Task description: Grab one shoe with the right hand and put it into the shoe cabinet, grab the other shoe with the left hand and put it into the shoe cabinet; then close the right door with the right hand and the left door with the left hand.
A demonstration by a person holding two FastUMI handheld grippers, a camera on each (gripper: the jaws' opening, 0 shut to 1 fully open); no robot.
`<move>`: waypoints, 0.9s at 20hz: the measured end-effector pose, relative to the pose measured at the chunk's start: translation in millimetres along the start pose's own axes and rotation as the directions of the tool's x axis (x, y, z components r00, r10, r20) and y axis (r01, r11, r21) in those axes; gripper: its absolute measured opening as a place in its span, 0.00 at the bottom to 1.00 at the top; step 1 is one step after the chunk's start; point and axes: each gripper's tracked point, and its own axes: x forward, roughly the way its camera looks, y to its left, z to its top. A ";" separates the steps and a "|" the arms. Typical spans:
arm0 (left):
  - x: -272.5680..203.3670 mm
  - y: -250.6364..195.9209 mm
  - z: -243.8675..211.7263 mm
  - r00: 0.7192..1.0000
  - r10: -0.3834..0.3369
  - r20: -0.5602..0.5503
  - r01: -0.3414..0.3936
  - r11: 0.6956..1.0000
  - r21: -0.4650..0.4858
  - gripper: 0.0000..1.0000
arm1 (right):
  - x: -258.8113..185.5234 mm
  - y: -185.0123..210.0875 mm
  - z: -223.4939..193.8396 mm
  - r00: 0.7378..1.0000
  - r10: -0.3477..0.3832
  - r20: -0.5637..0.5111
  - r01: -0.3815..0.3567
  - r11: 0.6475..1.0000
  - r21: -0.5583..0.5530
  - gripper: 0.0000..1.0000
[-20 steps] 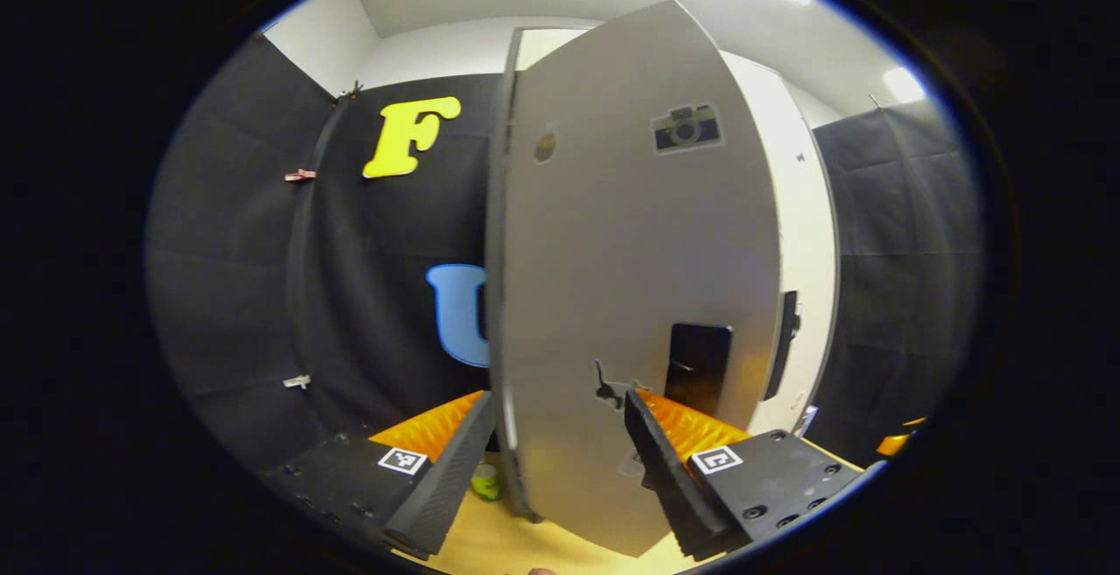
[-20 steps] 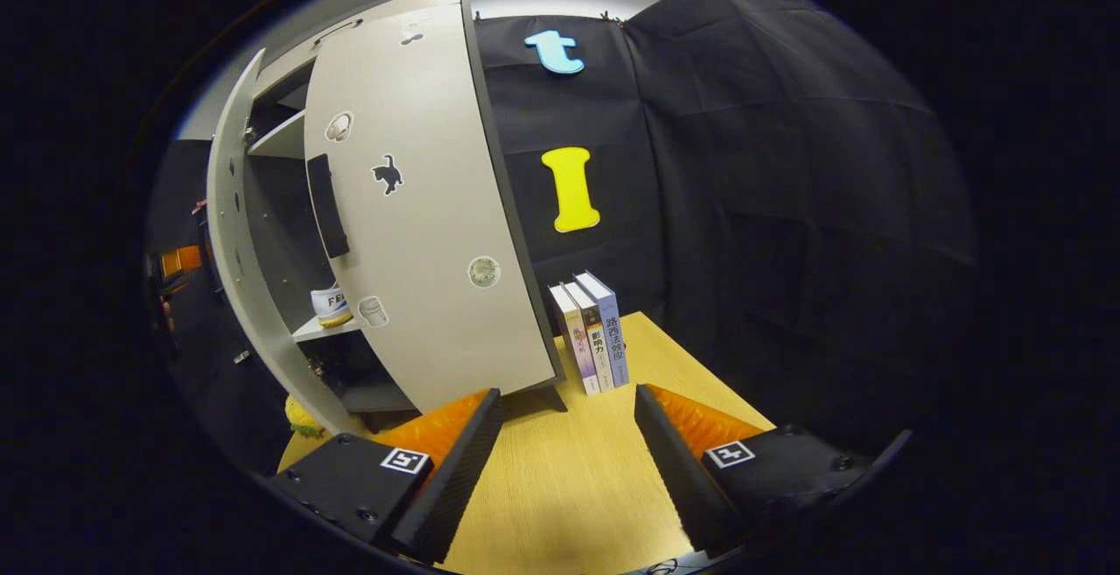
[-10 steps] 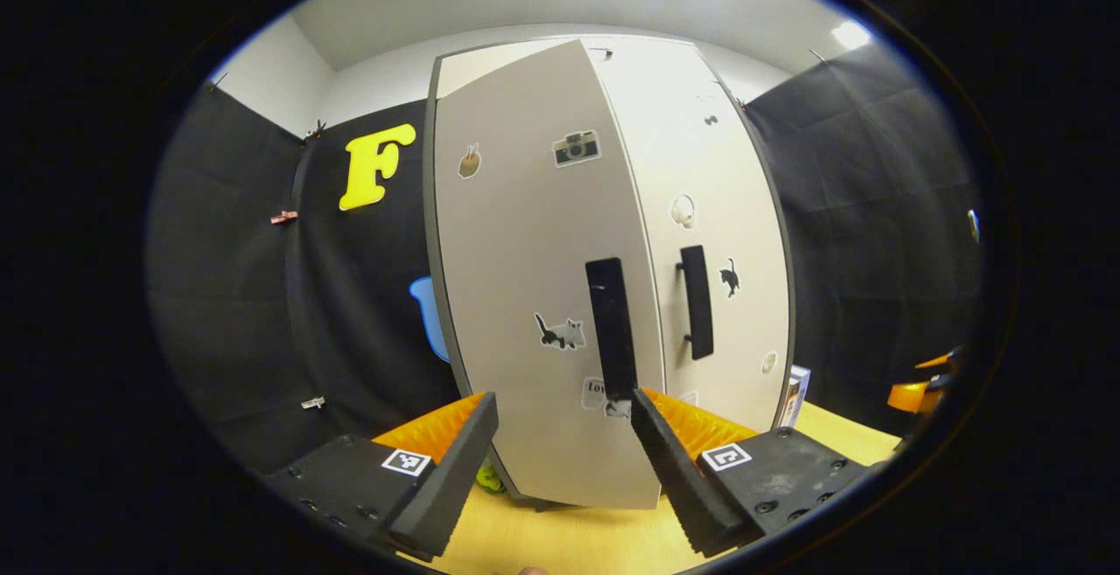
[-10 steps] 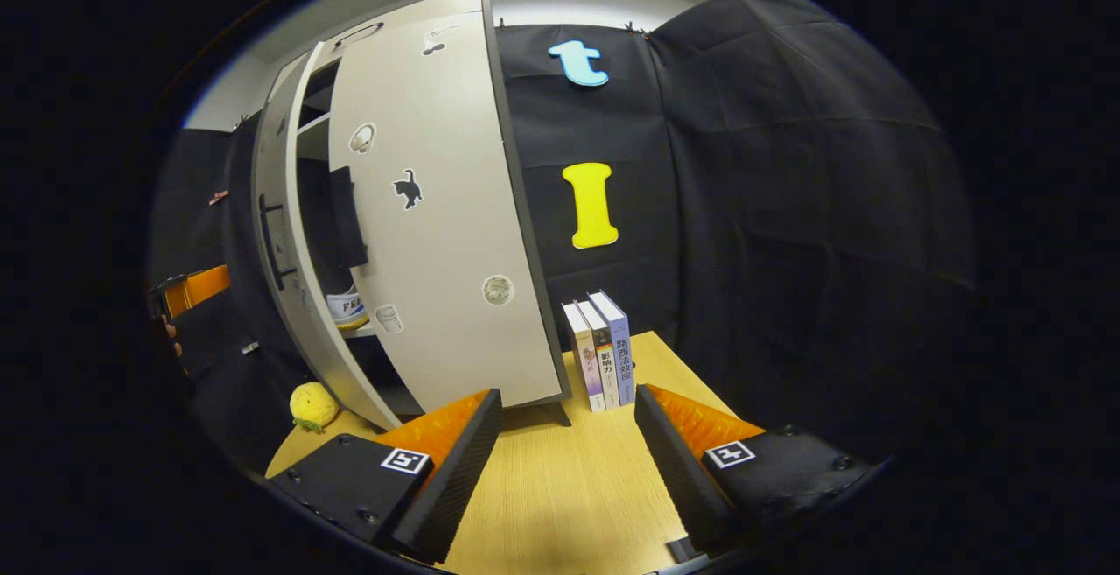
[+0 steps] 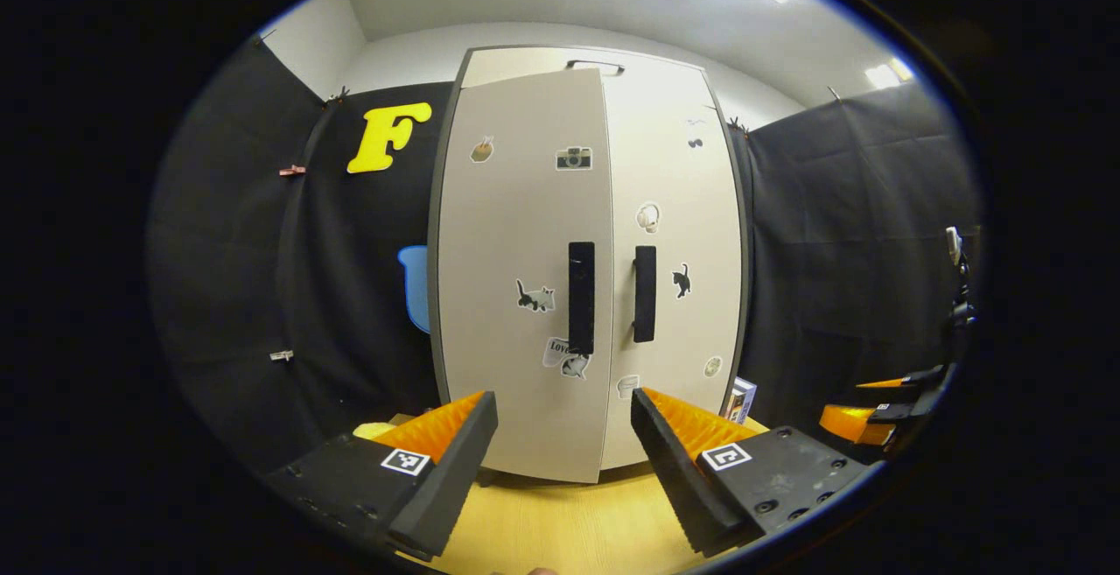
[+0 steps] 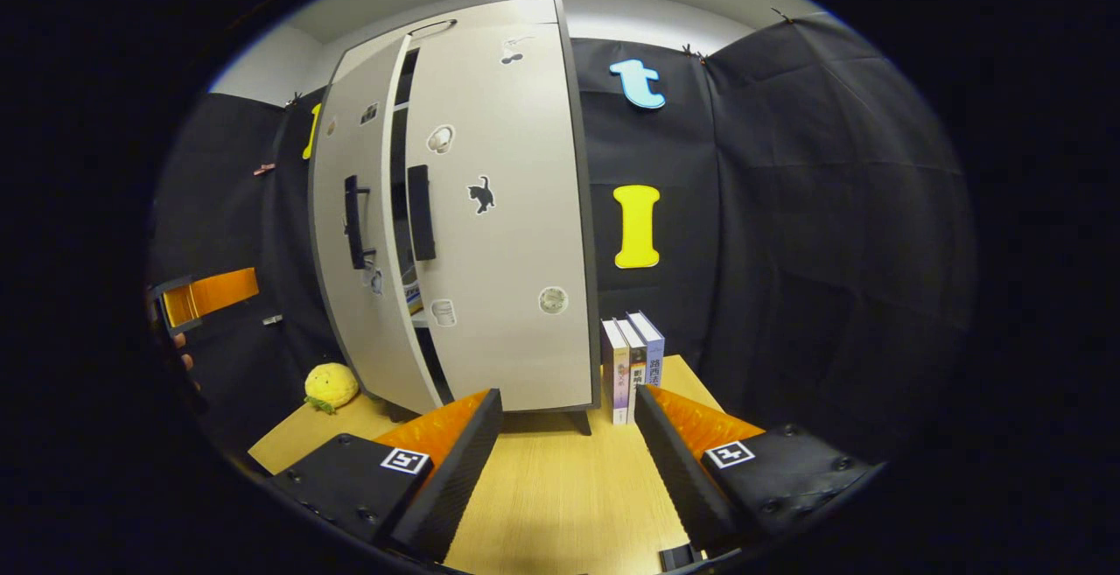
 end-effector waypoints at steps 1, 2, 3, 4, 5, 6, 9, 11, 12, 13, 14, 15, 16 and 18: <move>-6.9 1.9 -4.0 1.000 0.014 0.002 -0.014 1.000 0.005 0.96 | -3.1 6.1 -6.6 1.000 0.011 -0.010 -0.011 1.000 -0.005 0.98; -14.6 3.0 -11.5 1.000 0.024 -0.001 -0.024 1.000 0.006 0.96 | -6.2 11.2 -16.6 0.999 0.024 -0.031 -0.024 1.000 -0.005 0.98; -18.7 1.7 -19.5 0.999 0.029 -0.013 -0.029 1.000 0.005 0.96 | -8.3 16.8 -27.0 0.998 0.037 -0.053 -0.037 0.999 -0.001 0.98; -22.2 -0.5 -29.2 0.999 0.029 -0.029 -0.029 1.000 0.002 0.97 | -10.4 21.1 -35.6 0.996 0.049 -0.077 -0.049 0.999 -0.001 0.99; -24.9 -2.5 -38.2 0.998 0.025 -0.049 -0.025 1.000 -0.006 0.97 | -11.4 24.0 -40.4 0.994 0.056 -0.094 -0.057 0.998 -0.005 0.98; -26.7 -5.9 -46.4 0.997 0.016 -0.074 -0.018 1.000 -0.025 0.97 | -13.1 25.0 -41.3 0.993 0.059 -0.099 -0.060 0.998 -0.011 0.99; -30.2 -15.5 -58.7 0.994 -0.003 -0.113 -0.006 0.997 -0.071 0.98 | -12.6 26.7 -41.7 0.992 0.069 -0.101 -0.071 0.997 -0.014 0.99; -29.2 -19.4 -59.3 0.993 -0.008 -0.118 -0.001 0.997 -0.071 0.99 | -12.2 27.8 -39.4 0.993 0.073 -0.095 -0.074 0.997 -0.008 0.99; -27.6 -19.8 -59.0 0.993 -0.010 -0.119 0.002 0.998 -0.065 0.98 | -12.1 27.8 -38.4 0.993 0.075 -0.091 -0.076 0.997 -0.007 0.99; -26.9 -20.8 -58.0 0.993 -0.014 -0.117 0.007 0.998 -0.061 0.99 | -11.8 27.7 -37.3 0.993 0.076 -0.088 -0.077 0.997 -0.008 0.98; -25.1 -21.6 -58.4 0.993 -0.021 -0.119 0.014 0.998 -0.061 0.99 | -11.5 27.0 -37.0 0.993 0.076 -0.085 -0.078 0.997 -0.010 0.99; -24.2 -23.8 -59.6 0.992 -0.028 -0.122 0.020 0.998 -0.064 0.99 | -11.1 25.3 -37.3 0.994 0.076 -0.083 -0.077 0.997 -0.009 0.99; -22.4 -22.8 -59.7 0.992 -0.027 -0.123 0.018 0.998 -0.068 0.99 | -10.7 23.0 -36.9 0.994 0.075 -0.081 -0.075 0.997 -0.007 0.99; -20.6 -24.0 -60.7 0.992 -0.021 -0.126 0.011 0.997 -0.074 0.98 | -9.2 16.3 -36.6 0.995 0.067 -0.077 -0.067 0.998 0.001 0.99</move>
